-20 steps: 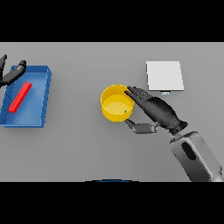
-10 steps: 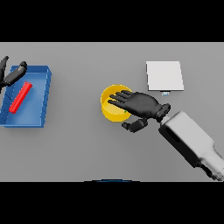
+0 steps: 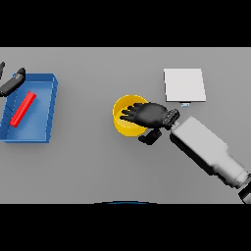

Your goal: Pick up the red beaker and tilt it to pour out 1 green nut into yellow bowl. Pick up the yellow bowl and place it on the metallic measuring scale.

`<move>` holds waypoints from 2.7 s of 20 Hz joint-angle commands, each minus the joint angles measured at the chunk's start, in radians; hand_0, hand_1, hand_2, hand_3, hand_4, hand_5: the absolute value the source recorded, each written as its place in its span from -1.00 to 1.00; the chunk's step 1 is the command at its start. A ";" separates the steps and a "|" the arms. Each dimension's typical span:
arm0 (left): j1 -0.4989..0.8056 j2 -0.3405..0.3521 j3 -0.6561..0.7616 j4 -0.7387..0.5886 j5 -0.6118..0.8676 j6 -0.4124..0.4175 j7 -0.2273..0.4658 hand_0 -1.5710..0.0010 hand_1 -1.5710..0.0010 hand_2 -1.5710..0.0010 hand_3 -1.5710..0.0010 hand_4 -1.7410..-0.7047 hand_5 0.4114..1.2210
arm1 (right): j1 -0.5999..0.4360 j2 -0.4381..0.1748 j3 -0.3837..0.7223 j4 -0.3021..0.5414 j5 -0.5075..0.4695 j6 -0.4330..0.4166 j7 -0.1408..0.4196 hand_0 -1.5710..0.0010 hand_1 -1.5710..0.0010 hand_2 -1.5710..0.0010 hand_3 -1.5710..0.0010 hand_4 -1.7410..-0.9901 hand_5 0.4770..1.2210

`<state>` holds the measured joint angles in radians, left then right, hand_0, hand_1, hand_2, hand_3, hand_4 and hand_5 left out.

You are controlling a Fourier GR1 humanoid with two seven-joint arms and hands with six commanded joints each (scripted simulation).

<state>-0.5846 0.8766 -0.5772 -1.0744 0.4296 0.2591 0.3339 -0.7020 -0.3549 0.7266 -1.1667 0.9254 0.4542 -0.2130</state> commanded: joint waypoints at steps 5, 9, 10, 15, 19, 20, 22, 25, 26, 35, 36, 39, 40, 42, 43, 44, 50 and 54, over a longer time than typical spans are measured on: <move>0.020 0.008 0.007 -0.022 0.012 0.002 -0.023 1.00 1.00 1.00 1.00 0.97 -0.32 | -0.015 0.032 -0.003 0.033 -0.018 0.038 0.019 1.00 1.00 1.00 1.00 0.16 -0.23; 0.019 0.008 0.008 -0.014 0.013 -0.008 -0.025 1.00 1.00 1.00 1.00 0.98 -0.31 | -0.017 0.048 -0.008 0.056 -0.024 0.055 0.036 0.63 0.70 0.78 0.78 -0.06 0.07; 0.020 0.010 0.007 -0.017 0.011 -0.004 -0.022 1.00 1.00 1.00 1.00 0.98 -0.31 | -0.017 0.042 0.001 0.053 -0.017 0.055 0.016 0.31 0.40 0.60 0.67 -0.15 0.25; 0.011 0.006 0.010 -0.004 0.013 -0.011 -0.025 1.00 1.00 1.00 1.00 0.96 -0.30 | -0.023 0.037 0.004 0.049 -0.016 0.048 0.005 -0.57 -0.54 -0.43 -0.06 -0.66 0.76; 0.021 0.017 0.008 -0.017 0.013 -0.012 -0.026 1.00 1.00 1.00 1.00 0.97 -0.30 | -0.033 0.040 0.012 0.064 -0.015 0.014 -0.001 -0.82 -0.81 -0.58 -0.51 -0.86 0.90; 0.018 0.015 0.003 -0.023 0.012 -0.017 -0.020 1.00 1.00 1.00 1.00 0.97 -0.29 | -0.029 0.031 0.010 0.063 -0.020 0.002 -0.017 -0.86 -0.85 -0.61 -0.55 -0.89 0.92; 0.015 0.010 -0.001 -0.019 0.009 -0.014 -0.014 1.00 1.00 1.00 1.00 0.97 -0.30 | -0.032 0.037 -0.003 0.071 -0.028 -0.008 -0.006 -0.91 -0.90 -0.67 -0.60 -0.93 0.95; 0.013 0.006 0.001 -0.013 0.011 -0.022 -0.019 1.00 1.00 1.00 1.00 0.98 -0.30 | -0.036 0.014 -0.027 0.053 -0.050 0.005 -0.019 -0.95 -0.95 -0.69 -0.68 -0.96 0.97; 0.006 0.009 0.004 -0.013 0.012 -0.016 -0.005 1.00 1.00 1.00 1.00 0.98 -0.30 | -0.029 0.006 -0.035 0.028 -0.060 0.025 -0.003 -0.96 -0.96 -0.70 -0.71 -0.97 0.98; 0.009 0.012 -0.004 -0.014 0.000 -0.022 -0.019 1.00 1.00 1.00 1.00 0.98 -0.32 | -0.034 -0.088 -0.146 -0.126 -0.104 0.082 0.094 -1.00 -0.99 -0.88 -0.49 -1.00 1.00; 0.011 0.013 -0.002 -0.019 0.005 -0.020 -0.013 1.00 1.00 1.00 1.00 0.98 -0.32 | -0.031 -0.092 -0.149 -0.133 -0.107 0.081 0.093 -1.00 -1.00 -0.91 -0.48 -1.00 1.00; 0.011 0.026 0.000 -0.041 0.008 -0.014 0.000 1.00 1.00 1.00 1.00 0.97 -0.30 | -0.031 -0.108 -0.166 -0.132 -0.100 0.070 0.107 -0.99 -1.00 -0.94 -0.47 -1.00 1.00; 0.014 0.024 0.001 -0.038 0.008 -0.012 -0.002 1.00 1.00 1.00 1.00 0.97 -0.29 | -0.039 -0.117 -0.174 -0.119 -0.097 0.057 0.103 -0.99 -1.00 -0.93 -0.47 -1.00 1.00; 0.015 0.027 0.002 -0.048 0.011 -0.011 0.000 1.00 1.00 1.00 1.00 0.96 -0.26 | -0.054 -0.136 -0.193 -0.093 -0.095 0.030 0.086 -0.99 -1.00 -0.94 -0.47 -1.00 1.00; 0.028 0.032 0.002 -0.064 0.014 -0.005 -0.004 1.00 1.00 1.00 1.00 0.95 -0.25 | -0.060 -0.142 -0.204 -0.066 -0.093 0.012 0.077 -1.00 -1.00 -0.95 -0.47 -1.00 1.00; 0.024 0.036 0.006 -0.062 0.017 -0.006 0.009 1.00 1.00 1.00 1.00 0.95 -0.24 | -0.060 -0.141 -0.207 -0.050 -0.088 -0.001 0.090 -1.00 -1.00 -0.96 -0.47 -1.00 1.00; 0.022 0.036 0.006 -0.060 0.022 -0.008 0.035 1.00 1.00 1.00 1.00 0.93 -0.20 | -0.091 -0.161 -0.256 0.123 -0.074 -0.102 0.043 -1.00 -1.00 -0.97 -0.46 -1.00 1.00; 0.026 0.045 -0.006 -0.085 0.010 0.007 0.059 1.00 1.00 1.00 1.00 0.97 -0.21 | -0.114 -0.159 -0.280 0.255 -0.064 -0.150 0.041 -1.00 -1.00 -0.93 -0.47 -1.00 1.00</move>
<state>-0.5593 0.9211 -0.5830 -1.1597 0.4392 0.2664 0.3925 -0.8160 -0.5141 0.4469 -0.9108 0.8617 0.3041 -0.1684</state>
